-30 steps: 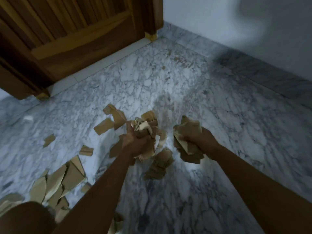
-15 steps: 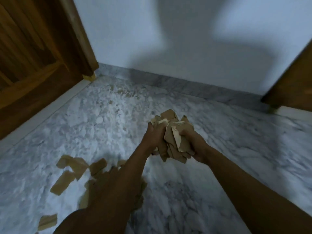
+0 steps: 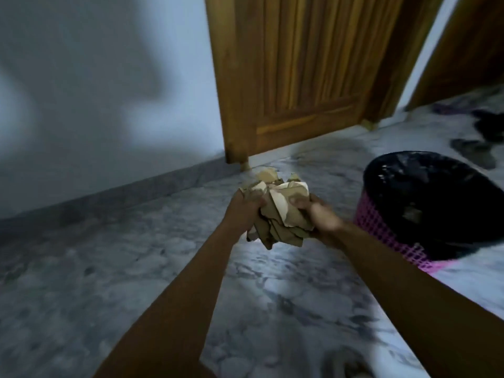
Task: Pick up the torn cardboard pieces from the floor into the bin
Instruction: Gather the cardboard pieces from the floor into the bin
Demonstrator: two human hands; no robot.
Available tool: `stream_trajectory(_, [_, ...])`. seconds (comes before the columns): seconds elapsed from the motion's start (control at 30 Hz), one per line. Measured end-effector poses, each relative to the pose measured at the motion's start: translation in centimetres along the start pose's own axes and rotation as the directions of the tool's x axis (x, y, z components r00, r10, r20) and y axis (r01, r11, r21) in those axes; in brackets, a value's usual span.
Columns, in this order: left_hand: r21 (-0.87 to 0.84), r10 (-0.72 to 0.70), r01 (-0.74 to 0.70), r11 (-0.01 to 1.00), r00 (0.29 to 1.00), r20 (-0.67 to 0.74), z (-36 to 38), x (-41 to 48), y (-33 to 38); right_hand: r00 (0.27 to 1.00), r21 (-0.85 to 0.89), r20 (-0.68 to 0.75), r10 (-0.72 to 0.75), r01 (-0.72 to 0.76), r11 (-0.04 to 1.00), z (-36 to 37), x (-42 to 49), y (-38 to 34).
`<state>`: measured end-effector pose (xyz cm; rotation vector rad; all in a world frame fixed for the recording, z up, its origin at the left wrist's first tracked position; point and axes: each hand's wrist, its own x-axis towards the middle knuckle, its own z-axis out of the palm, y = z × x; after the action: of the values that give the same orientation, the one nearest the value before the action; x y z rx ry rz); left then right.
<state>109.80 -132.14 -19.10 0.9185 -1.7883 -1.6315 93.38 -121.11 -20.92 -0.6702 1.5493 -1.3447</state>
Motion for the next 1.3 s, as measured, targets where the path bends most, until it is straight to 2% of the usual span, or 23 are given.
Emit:
stream_trajectory(0.1, [0.071,0.012,-0.018,0.997,0.997,0.082,6.8,2.5,2.9,0.974,-0.138,-0.218,-0.057,0.027,0.990,-7.1,-1.6,-2.4])
stream_trajectory(0.23, [0.084,-0.028,0.019,0.996,0.994,0.105,16.4,5.1,5.8,0.926,-0.287,-0.334,-0.175,0.077,0.955,-16.6,-4.1,-5.1])
stream_trajectory(0.37, [0.080,0.032,-0.040,0.996,0.994,0.106,24.7,7.0,8.1,0.809,-0.488,-0.507,-0.298,0.016,0.873,-24.6,-6.0,-6.6])
stream_trajectory(0.47, [0.157,0.076,-0.096,0.983,0.989,0.125,28.8,9.0,7.7,0.725,-0.620,-0.523,-0.448,0.036,0.783,-28.9,-5.7,-6.3])
stream_trajectory(0.5, [0.172,0.051,-0.073,0.982,0.990,0.132,29.7,9.2,7.6,0.726,-0.645,-0.510,-0.461,0.032,0.764,-30.1,-5.4,-6.0])
stream_trajectory(0.63, [0.132,-0.074,0.048,0.990,0.976,0.203,32.1,10.2,7.1,0.804,-0.691,-0.439,-0.400,-0.019,0.723,-33.7,-4.1,-4.5])
stream_trajectory(0.73, [0.169,-0.086,0.060,0.984,0.985,0.150,31.9,10.2,6.3,0.839,-0.709,-0.391,-0.378,-0.012,0.705,-34.4,-3.3,-3.9])
stream_trajectory(0.8, [0.165,-0.063,0.048,0.985,0.994,0.085,31.1,9.8,5.9,0.853,-0.720,-0.323,-0.409,0.059,0.692,-33.5,-2.6,-3.9])
stream_trajectory(0.87, [0.184,-0.025,0.031,0.983,0.999,-0.037,29.5,9.3,5.3,0.861,-0.700,-0.254,-0.441,0.151,0.698,-31.2,-1.5,-4.2])
stream_trajectory(0.93, [0.278,0.040,0.005,0.961,0.987,-0.156,27.1,8.4,4.9,0.869,-0.684,-0.184,-0.460,0.223,0.695,-28.0,-0.2,-4.5])
stream_trajectory(1.0, [0.387,0.070,0.037,0.921,0.963,-0.259,23.9,6.6,4.5,0.883,-0.684,-0.078,-0.463,0.291,0.669,-23.9,1.1,-4.4])
stream_trajectory(1.07, [0.433,0.071,0.102,0.895,0.928,-0.365,20.1,4.1,4.2,0.886,-0.675,0.044,-0.462,0.367,0.640,-19.2,1.7,-4.1])
stream_trajectory(1.17, [0.459,0.069,0.225,0.860,0.839,-0.540,13.9,-1.6,4.1,0.858,-0.644,0.217,-0.466,0.485,0.592,-11.5,0.9,-3.5])
stream_trajectory(1.23, [0.434,0.057,0.302,0.848,0.764,-0.643,10.3,-6.8,3.9,0.826,-0.604,0.344,-0.447,0.559,0.568,-6.1,-0.7,-3.0])
stream_trajectory(1.3, [0.346,0.014,0.378,0.859,0.658,-0.753,7.3,-12.7,3.7,0.786,-0.562,0.476,-0.394,0.617,0.551,-0.9,-3.3,-2.2])
